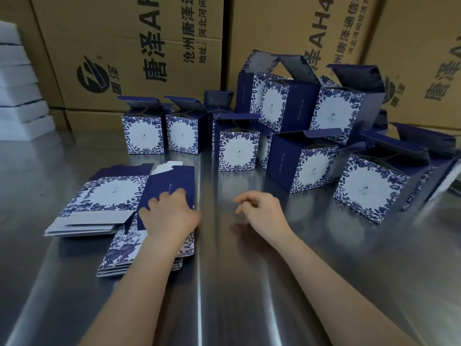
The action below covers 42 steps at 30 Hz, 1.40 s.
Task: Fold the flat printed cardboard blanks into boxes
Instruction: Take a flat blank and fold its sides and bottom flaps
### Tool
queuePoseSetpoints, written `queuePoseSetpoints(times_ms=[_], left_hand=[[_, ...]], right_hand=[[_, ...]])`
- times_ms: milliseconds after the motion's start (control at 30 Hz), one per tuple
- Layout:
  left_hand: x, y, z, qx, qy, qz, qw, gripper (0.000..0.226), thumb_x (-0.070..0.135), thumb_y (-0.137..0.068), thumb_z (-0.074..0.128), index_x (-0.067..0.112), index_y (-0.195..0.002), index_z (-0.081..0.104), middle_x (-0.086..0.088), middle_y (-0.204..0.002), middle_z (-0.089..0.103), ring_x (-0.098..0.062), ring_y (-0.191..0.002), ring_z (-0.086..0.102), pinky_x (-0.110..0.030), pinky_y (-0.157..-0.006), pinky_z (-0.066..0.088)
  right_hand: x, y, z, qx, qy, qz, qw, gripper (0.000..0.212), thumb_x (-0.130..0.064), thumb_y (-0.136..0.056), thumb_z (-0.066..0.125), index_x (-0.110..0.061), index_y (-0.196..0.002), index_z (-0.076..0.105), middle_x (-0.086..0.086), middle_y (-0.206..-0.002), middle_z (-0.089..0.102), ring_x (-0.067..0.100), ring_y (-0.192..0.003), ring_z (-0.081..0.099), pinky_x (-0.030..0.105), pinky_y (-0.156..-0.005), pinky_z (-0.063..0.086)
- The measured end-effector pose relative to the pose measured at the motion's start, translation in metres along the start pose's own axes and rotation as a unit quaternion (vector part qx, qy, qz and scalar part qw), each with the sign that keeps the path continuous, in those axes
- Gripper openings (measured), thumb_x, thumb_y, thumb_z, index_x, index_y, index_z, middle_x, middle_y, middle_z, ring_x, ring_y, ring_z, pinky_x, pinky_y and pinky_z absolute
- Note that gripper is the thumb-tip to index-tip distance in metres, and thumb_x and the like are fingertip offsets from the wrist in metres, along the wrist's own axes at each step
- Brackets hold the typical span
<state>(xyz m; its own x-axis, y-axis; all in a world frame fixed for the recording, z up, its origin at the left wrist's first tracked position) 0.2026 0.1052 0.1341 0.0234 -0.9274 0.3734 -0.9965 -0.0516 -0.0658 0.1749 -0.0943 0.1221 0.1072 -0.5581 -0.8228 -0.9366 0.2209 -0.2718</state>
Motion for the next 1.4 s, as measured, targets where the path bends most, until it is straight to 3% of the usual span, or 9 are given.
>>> queuePoseSetpoints(times_ms=[233, 367, 567, 700, 833, 1000, 1133, 1233, 1400], left_hand=[[0.021, 0.009, -0.003, 0.038, 0.042, 0.036, 0.998, 0.042, 0.045, -0.087, 0.054, 0.027, -0.125, 0.055, -0.003, -0.127, 0.058, -0.032, -0.121, 0.05, -0.044, -0.098, 0.036], [0.039, 0.019, -0.001, 0.044, 0.063, 0.073, 0.994, 0.046, 0.045, -0.088, 0.051, 0.028, -0.131, 0.051, -0.003, -0.129, 0.058, -0.031, -0.121, 0.052, -0.044, -0.1, 0.04], [0.06, 0.036, 0.0, 0.056, 0.08, 0.111, 0.989, 0.04, 0.043, -0.088, 0.051, 0.021, -0.12, 0.046, -0.002, -0.122, 0.059, -0.03, -0.113, 0.055, -0.044, -0.096, 0.043], [0.07, 0.047, 0.003, 0.058, 0.094, 0.138, 0.984, 0.037, 0.045, -0.087, 0.053, 0.02, -0.11, 0.04, -0.001, -0.114, 0.058, -0.029, -0.106, 0.056, -0.046, -0.091, 0.045], [0.071, 0.049, 0.0, 0.069, 0.153, 0.159, 0.973, 0.027, 0.043, -0.089, 0.054, 0.024, -0.101, 0.04, 0.002, -0.108, 0.058, -0.027, -0.101, 0.056, -0.043, -0.087, 0.046], [0.061, 0.042, -0.017, 0.154, 0.246, 0.156, 0.944, 0.032, 0.028, -0.089, 0.058, 0.022, -0.12, 0.054, 0.002, -0.121, 0.06, -0.025, -0.111, 0.054, -0.039, -0.091, 0.04], [0.036, 0.025, -0.031, 0.21, 0.262, 0.081, 0.938, 0.05, 0.024, -0.085, 0.062, 0.019, -0.133, 0.049, -0.004, -0.135, 0.051, -0.029, -0.129, 0.042, -0.046, -0.104, 0.033], [0.009, 0.005, -0.03, 0.164, 0.333, -0.002, 0.928, 0.063, 0.028, -0.083, 0.068, 0.019, -0.14, 0.041, -0.009, -0.145, 0.042, -0.033, -0.134, 0.037, -0.053, -0.107, 0.035], [-0.009, -0.015, -0.011, 0.005, 0.53, -0.06, 0.846, 0.09, 0.019, -0.08, 0.074, 0.031, -0.152, 0.02, -0.007, -0.15, 0.035, -0.032, -0.13, 0.042, -0.043, -0.099, 0.038]], right_hand=[[-0.001, 0.003, 0.013, -0.035, -0.142, 0.054, 0.988, 0.026, -0.004, -0.096, 0.049, -0.02, -0.101, 0.069, -0.001, -0.082, 0.069, 0.012, -0.055, 0.058, 0.023, -0.05, 0.052], [0.0, 0.003, 0.022, -0.072, -0.347, 0.127, 0.927, 0.023, -0.016, -0.101, 0.05, -0.012, -0.123, 0.057, 0.015, -0.108, 0.066, 0.023, -0.073, 0.067, 0.035, -0.062, 0.059], [-0.004, 0.003, 0.033, -0.16, -0.419, 0.136, 0.883, 0.031, -0.027, -0.104, 0.041, -0.011, -0.119, 0.064, 0.01, -0.107, 0.068, 0.021, -0.089, 0.065, 0.03, -0.07, 0.055], [0.003, 0.001, 0.03, -0.133, -0.45, 0.15, 0.871, 0.021, -0.013, -0.101, 0.046, -0.01, -0.101, 0.067, 0.007, -0.09, 0.072, 0.016, -0.076, 0.07, 0.023, -0.061, 0.054], [0.006, -0.001, 0.021, -0.089, -0.466, 0.142, 0.869, 0.027, -0.001, -0.098, 0.042, -0.005, -0.107, 0.067, 0.012, -0.093, 0.073, 0.02, -0.077, 0.071, 0.025, -0.062, 0.055], [0.005, -0.003, 0.006, -0.035, -0.492, 0.143, 0.858, 0.033, -0.005, -0.098, 0.042, -0.002, -0.123, 0.063, 0.022, -0.118, 0.068, 0.041, -0.112, 0.063, 0.053, -0.098, 0.05], [0.007, -0.007, -0.011, -0.001, -0.509, 0.124, 0.852, 0.031, -0.01, -0.102, 0.042, -0.006, -0.124, 0.063, 0.015, -0.122, 0.068, 0.037, -0.118, 0.061, 0.052, -0.102, 0.048], [0.008, -0.009, -0.022, 0.016, -0.523, 0.118, 0.844, 0.03, -0.015, -0.103, 0.042, -0.01, -0.125, 0.063, 0.013, -0.126, 0.066, 0.035, -0.121, 0.059, 0.054, -0.102, 0.046], [0.004, -0.01, -0.031, 0.032, -0.549, 0.102, 0.829, 0.029, -0.019, -0.104, 0.043, -0.014, -0.126, 0.062, 0.006, -0.125, 0.067, 0.03, -0.118, 0.062, 0.052, -0.099, 0.049]])
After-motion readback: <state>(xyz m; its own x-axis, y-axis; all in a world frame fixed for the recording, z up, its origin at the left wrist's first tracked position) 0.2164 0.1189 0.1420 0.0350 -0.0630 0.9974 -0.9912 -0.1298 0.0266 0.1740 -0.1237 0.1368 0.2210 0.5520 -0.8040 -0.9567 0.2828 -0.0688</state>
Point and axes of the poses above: each hand's wrist, its own y-axis away from the middle knuckle, its own z-axis out of the palm, x = y × z, the point moved 6 cm from there along -y, towards the middle knuckle
